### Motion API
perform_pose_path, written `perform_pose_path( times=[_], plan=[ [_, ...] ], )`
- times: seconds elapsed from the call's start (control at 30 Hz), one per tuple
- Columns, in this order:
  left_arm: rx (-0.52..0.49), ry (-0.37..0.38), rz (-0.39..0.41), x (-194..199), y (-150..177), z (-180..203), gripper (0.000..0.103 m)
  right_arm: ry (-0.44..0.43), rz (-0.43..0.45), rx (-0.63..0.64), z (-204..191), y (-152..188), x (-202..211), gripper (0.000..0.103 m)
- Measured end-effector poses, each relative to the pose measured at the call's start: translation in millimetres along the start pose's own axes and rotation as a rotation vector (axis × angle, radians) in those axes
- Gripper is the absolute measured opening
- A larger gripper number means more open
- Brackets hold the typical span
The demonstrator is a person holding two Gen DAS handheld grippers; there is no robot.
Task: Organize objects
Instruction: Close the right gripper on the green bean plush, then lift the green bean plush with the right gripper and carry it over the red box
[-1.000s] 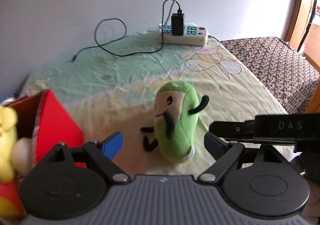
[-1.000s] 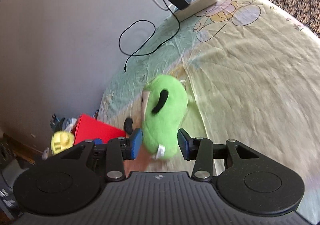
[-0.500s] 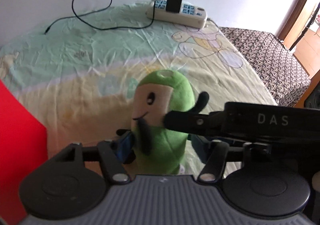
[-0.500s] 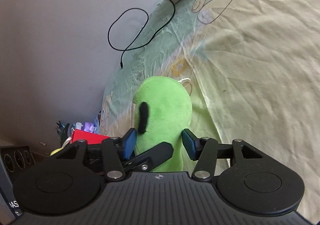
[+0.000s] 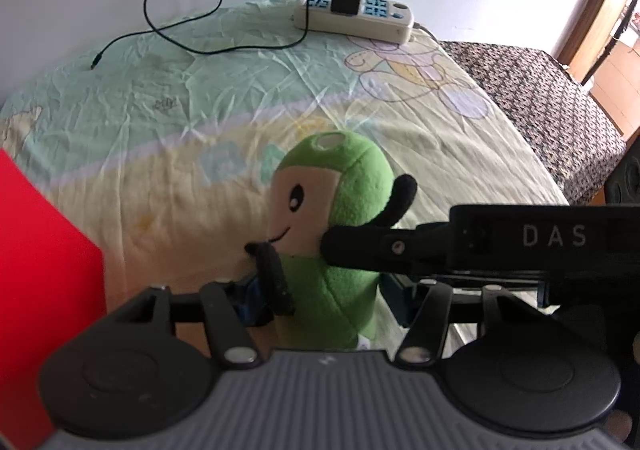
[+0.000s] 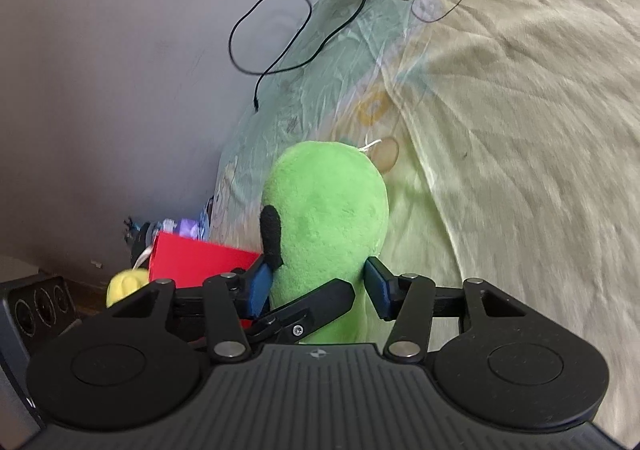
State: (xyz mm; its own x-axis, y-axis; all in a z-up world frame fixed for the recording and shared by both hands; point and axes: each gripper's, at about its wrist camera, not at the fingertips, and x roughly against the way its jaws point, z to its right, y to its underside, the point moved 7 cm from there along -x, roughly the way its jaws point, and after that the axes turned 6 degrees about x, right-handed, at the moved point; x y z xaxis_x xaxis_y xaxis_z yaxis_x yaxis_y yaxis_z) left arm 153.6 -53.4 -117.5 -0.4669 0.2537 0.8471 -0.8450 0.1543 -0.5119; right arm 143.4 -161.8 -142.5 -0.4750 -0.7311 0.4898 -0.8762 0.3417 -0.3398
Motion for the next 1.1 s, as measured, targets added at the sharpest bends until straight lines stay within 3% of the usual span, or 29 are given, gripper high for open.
perform_pose_path(
  times=[0.2,0.4,0.7,0.9,1.1],
  plan=[
    [-0.037,0.015,-0.029,25,29,8,0.061,0.008,-0.055,0.105,-14,33,21,0.053],
    [-0.085,0.008,-0.03,52,66,18,0.061,-0.007,-0.094,0.133,-24,70,39,0.053],
    [-0.08,-0.024,-0.025,90,113,10,0.061,-0.049,-0.18,0.224,-50,113,37,0.053],
    [-0.043,-0.05,0.004,123,136,-12,0.061,-0.116,-0.248,0.277,-78,134,26,0.052],
    [-0.05,-0.046,0.095,166,143,-31,0.061,-0.182,-0.255,0.364,-120,143,21,0.052]
  ],
)
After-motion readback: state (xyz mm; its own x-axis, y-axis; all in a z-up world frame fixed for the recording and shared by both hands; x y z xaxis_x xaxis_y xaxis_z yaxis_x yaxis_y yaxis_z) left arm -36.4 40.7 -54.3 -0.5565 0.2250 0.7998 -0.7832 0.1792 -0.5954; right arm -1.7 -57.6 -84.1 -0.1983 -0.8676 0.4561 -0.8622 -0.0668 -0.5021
